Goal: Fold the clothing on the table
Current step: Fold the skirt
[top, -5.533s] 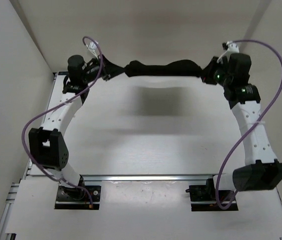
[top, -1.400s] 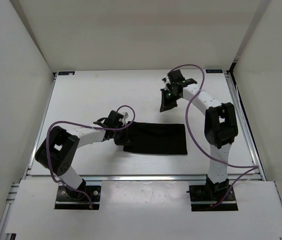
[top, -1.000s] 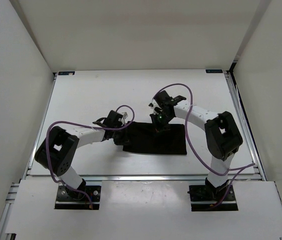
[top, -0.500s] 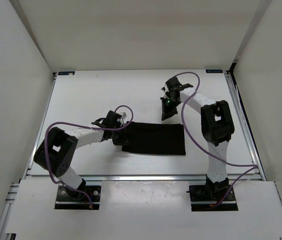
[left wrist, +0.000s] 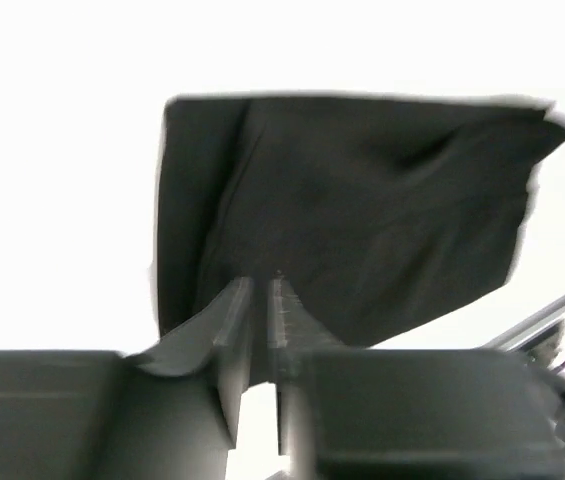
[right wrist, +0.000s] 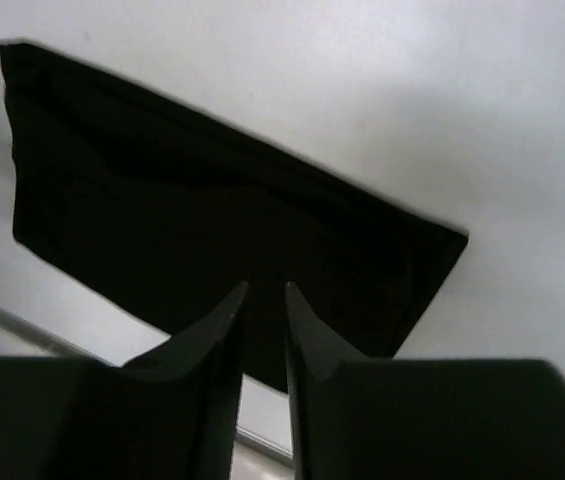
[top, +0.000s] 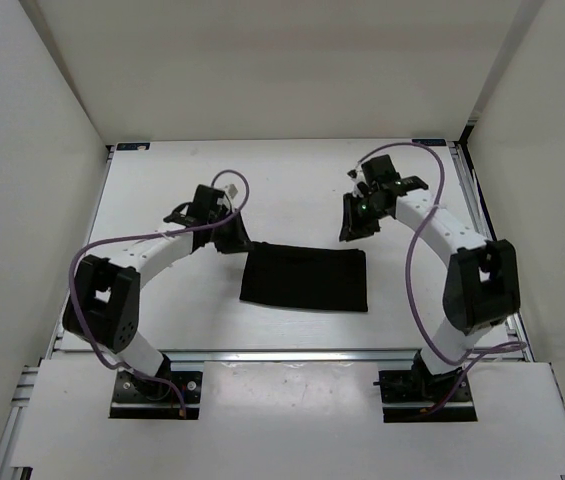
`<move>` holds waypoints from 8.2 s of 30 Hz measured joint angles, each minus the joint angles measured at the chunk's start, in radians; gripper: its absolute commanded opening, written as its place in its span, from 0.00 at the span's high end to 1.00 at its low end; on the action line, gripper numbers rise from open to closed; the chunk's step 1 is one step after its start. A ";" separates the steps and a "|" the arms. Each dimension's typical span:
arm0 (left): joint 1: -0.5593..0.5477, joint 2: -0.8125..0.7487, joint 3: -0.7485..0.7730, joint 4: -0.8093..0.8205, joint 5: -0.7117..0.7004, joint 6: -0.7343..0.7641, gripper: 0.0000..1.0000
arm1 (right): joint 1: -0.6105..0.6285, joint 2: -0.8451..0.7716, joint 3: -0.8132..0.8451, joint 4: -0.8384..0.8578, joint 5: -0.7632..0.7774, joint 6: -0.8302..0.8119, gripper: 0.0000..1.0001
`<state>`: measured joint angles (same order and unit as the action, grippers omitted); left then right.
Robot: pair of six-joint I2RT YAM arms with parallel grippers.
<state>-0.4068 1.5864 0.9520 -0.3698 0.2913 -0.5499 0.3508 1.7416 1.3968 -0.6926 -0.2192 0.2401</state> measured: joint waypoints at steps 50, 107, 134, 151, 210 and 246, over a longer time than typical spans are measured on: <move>0.016 0.012 -0.218 0.221 -0.005 0.000 1.00 | -0.364 -0.277 -0.781 0.386 -0.346 0.071 0.48; -0.241 0.174 -0.062 0.270 0.029 -0.054 1.00 | 0.063 -0.212 -0.200 0.081 -0.186 0.117 1.00; -0.183 0.110 -0.124 0.284 0.004 -0.068 1.00 | 0.270 0.151 0.020 0.082 -0.251 0.176 0.71; -0.034 0.047 -0.179 0.280 0.006 -0.048 1.00 | 0.496 0.344 0.520 -0.219 0.141 0.031 0.63; -0.201 0.059 -0.126 0.396 0.177 -0.142 1.00 | 0.051 0.312 -0.051 0.191 -0.370 0.230 0.99; 0.015 -0.453 -0.193 0.156 0.121 -0.092 0.83 | 0.035 -0.307 -0.341 0.173 -0.313 0.241 0.63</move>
<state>-0.3920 1.1332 0.7589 -0.2142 0.4122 -0.6422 0.3859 1.4349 1.0561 -0.5194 -0.5320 0.4812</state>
